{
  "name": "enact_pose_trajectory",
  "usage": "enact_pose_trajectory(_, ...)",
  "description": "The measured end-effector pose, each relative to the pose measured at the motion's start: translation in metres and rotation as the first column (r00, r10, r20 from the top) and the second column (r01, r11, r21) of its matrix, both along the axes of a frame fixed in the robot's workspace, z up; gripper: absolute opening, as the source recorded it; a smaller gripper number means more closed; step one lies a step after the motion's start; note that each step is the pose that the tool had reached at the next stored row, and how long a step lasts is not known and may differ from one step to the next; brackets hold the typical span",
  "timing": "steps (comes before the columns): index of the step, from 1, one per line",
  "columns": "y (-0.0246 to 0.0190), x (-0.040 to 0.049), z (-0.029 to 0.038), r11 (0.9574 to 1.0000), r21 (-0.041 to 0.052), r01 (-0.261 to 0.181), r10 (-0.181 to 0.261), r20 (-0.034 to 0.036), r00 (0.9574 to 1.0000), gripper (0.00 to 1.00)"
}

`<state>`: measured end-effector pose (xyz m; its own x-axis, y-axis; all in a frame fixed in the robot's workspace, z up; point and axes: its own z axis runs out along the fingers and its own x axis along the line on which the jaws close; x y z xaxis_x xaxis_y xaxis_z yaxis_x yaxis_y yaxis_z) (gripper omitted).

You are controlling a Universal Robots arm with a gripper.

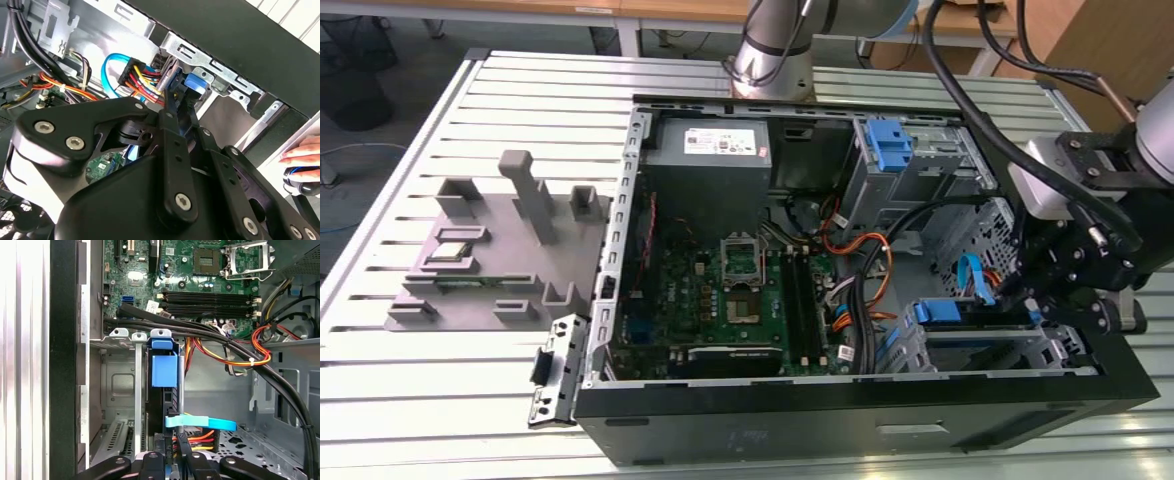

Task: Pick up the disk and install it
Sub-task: 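Insert the second disk wire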

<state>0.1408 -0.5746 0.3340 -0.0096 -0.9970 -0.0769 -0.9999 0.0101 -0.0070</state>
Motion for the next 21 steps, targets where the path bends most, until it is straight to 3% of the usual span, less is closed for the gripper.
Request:
enact_pose_trajectory(5,0.0009,0.0,-0.0021,1.0,-0.0058,0.0,0.0,-0.0002,1.0,0.24)
enact_pose_trajectory(13,0.0011,0.0,-0.0022,1.0,-0.0065,0.0,0.0,-0.0002,1.0,0.24)
enact_pose_trajectory(15,0.0011,0.0,-0.002,1.0,-0.007,0.0,0.0,-0.0001,1.0,0.23)
enact_pose_trajectory(16,0.0011,0.0,-0.002,1.0,-0.007,0.0,0.0,-0.0002,1.0,0.17)
enact_pose_trajectory(21,0.0011,0.0,-0.0017,1.0,-0.0065,0.0,0.0,-0.0002,1.0,0.17)
